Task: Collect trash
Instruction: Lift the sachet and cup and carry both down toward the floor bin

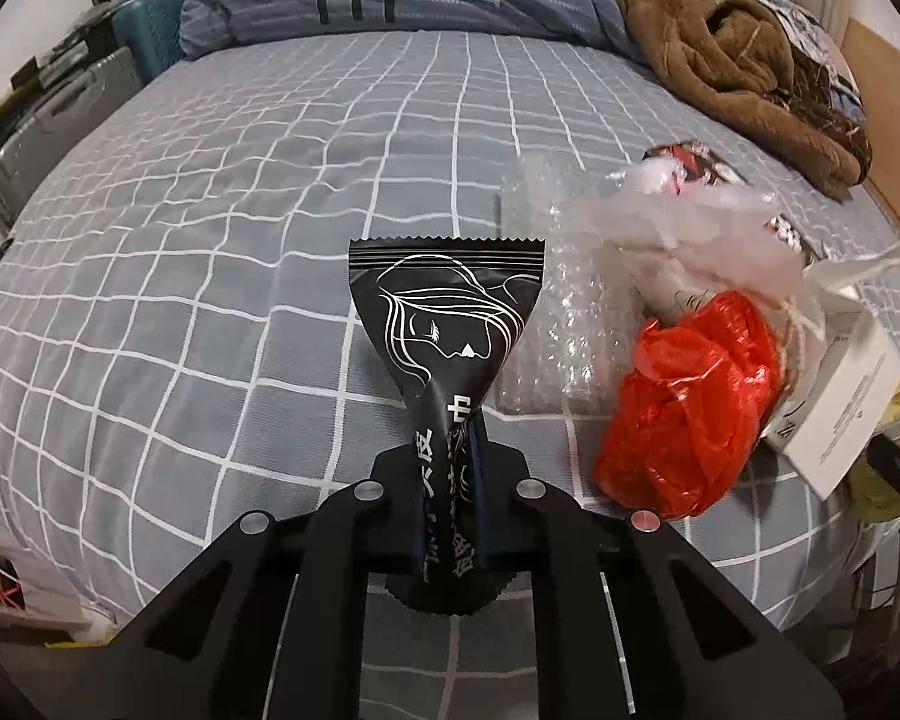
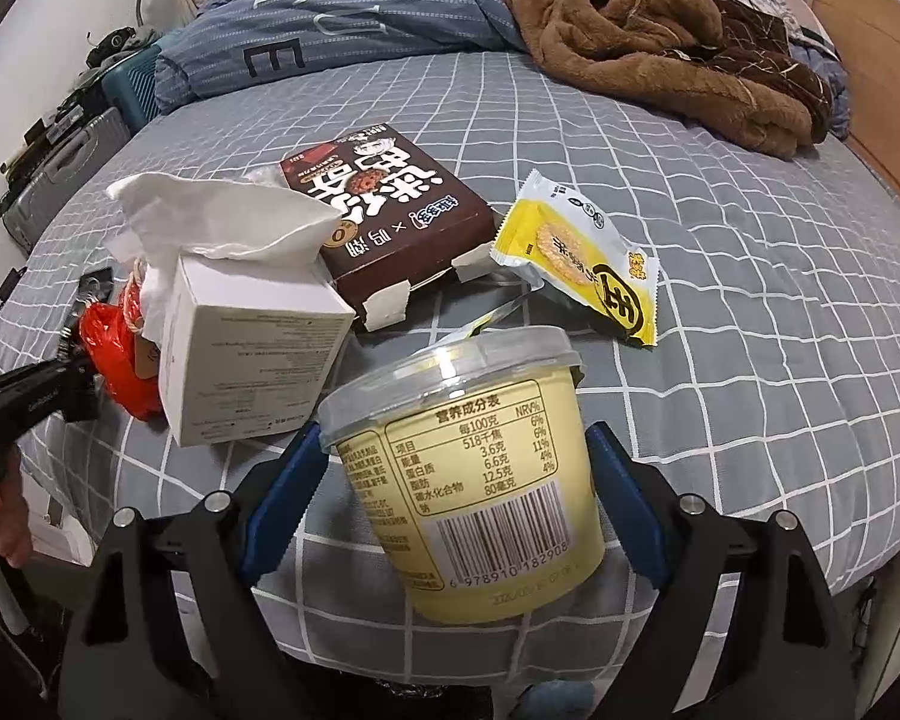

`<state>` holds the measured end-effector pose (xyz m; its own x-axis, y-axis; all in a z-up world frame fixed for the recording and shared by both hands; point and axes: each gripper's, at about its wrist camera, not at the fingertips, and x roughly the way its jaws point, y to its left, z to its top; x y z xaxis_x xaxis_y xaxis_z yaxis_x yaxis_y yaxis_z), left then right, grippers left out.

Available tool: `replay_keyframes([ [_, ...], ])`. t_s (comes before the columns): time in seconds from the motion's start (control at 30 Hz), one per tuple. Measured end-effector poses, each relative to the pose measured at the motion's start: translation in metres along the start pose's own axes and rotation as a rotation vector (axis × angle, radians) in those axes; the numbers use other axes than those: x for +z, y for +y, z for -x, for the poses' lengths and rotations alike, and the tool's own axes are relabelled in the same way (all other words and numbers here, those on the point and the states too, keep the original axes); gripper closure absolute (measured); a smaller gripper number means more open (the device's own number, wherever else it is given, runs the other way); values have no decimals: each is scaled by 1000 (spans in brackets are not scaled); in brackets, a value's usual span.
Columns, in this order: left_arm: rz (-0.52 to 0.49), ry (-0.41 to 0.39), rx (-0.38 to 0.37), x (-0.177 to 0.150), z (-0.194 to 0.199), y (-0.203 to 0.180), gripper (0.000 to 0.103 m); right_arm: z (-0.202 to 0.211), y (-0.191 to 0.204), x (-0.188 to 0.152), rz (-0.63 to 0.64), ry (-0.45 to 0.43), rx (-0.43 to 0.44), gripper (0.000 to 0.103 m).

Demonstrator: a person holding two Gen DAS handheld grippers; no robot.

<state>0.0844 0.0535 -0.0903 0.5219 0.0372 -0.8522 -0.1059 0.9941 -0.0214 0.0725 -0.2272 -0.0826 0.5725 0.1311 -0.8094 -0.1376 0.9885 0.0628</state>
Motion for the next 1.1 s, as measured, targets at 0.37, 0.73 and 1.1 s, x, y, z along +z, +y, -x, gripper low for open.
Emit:
replay_keyframes([
  [0.37, 10, -37, 2, -4, 27, -8, 93, 5, -3, 0, -30, -7, 10, 20],
  [0.73, 0, -54, -30, -21, 47, -23, 93, 24, 0, -3, -20, -44, 8, 20],
  [1.1, 3, -68, -49, -28, 76, -28, 93, 54, -3, -4, -37, -89, 1, 20],
])
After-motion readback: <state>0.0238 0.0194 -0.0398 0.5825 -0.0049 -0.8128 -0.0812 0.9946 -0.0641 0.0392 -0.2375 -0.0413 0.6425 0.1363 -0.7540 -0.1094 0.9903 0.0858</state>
